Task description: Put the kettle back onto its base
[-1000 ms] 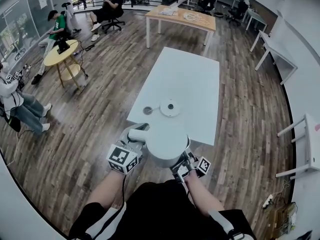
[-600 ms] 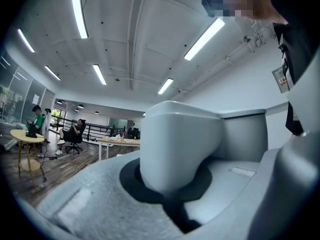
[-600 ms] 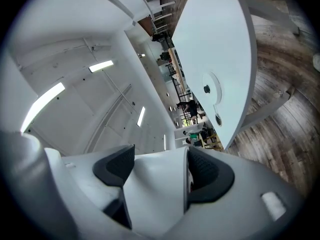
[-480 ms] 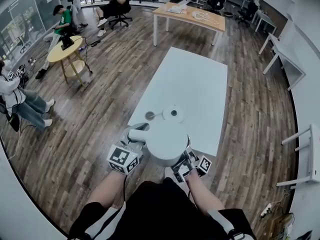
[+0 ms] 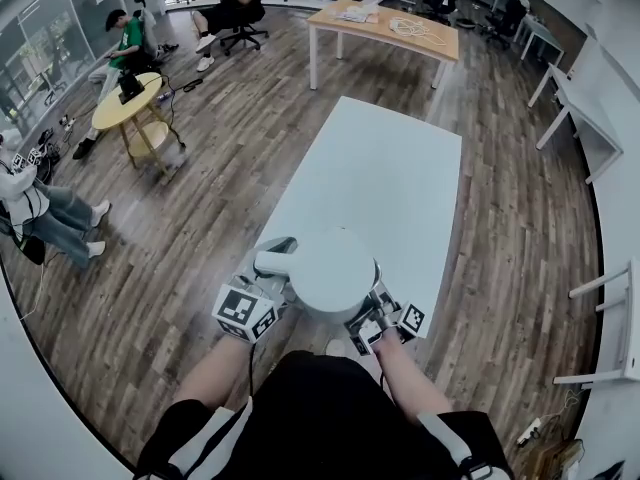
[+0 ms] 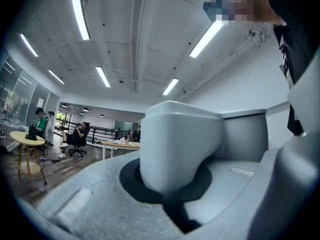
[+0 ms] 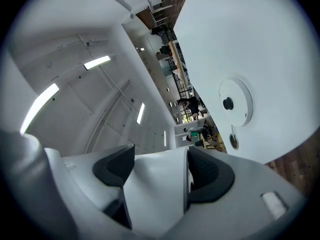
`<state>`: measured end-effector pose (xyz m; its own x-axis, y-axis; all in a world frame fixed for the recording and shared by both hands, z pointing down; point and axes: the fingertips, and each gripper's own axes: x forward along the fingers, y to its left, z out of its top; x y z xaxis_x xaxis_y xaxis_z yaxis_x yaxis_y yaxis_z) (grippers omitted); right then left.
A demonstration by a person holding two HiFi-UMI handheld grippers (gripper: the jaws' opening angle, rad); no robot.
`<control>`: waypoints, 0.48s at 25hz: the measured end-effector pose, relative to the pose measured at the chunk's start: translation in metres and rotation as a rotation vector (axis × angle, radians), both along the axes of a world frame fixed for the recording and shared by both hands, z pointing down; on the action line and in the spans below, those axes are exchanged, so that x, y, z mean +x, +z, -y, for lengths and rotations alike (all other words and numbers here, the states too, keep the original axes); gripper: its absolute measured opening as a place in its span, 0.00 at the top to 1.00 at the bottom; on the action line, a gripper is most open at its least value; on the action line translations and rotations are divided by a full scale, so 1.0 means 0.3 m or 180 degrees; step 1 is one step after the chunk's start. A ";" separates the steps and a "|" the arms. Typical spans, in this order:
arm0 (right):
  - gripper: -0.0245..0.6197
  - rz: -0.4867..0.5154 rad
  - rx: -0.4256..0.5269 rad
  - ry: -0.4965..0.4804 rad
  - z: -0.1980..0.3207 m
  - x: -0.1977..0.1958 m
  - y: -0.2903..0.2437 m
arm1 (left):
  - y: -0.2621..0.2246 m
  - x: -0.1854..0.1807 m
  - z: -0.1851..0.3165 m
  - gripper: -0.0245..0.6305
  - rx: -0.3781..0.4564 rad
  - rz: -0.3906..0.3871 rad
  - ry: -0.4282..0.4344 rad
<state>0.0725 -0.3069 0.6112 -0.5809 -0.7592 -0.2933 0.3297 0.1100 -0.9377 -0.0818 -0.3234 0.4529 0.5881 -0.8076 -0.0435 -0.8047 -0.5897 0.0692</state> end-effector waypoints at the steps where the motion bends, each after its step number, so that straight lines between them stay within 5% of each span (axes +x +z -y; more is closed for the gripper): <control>1: 0.44 0.0003 0.0002 -0.0014 0.024 0.008 0.000 | 0.000 0.008 0.022 0.96 0.0004 -0.0002 -0.0014; 12: 0.45 -0.0050 0.0015 -0.0189 0.203 0.077 -0.002 | 0.003 0.056 0.178 0.96 0.0070 -0.0085 -0.0269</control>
<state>0.0956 -0.3677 0.6106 -0.6295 -0.7219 -0.2874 0.3212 0.0951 -0.9422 -0.0649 -0.3769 0.4539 0.5163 -0.8530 -0.0767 -0.8496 -0.5214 0.0791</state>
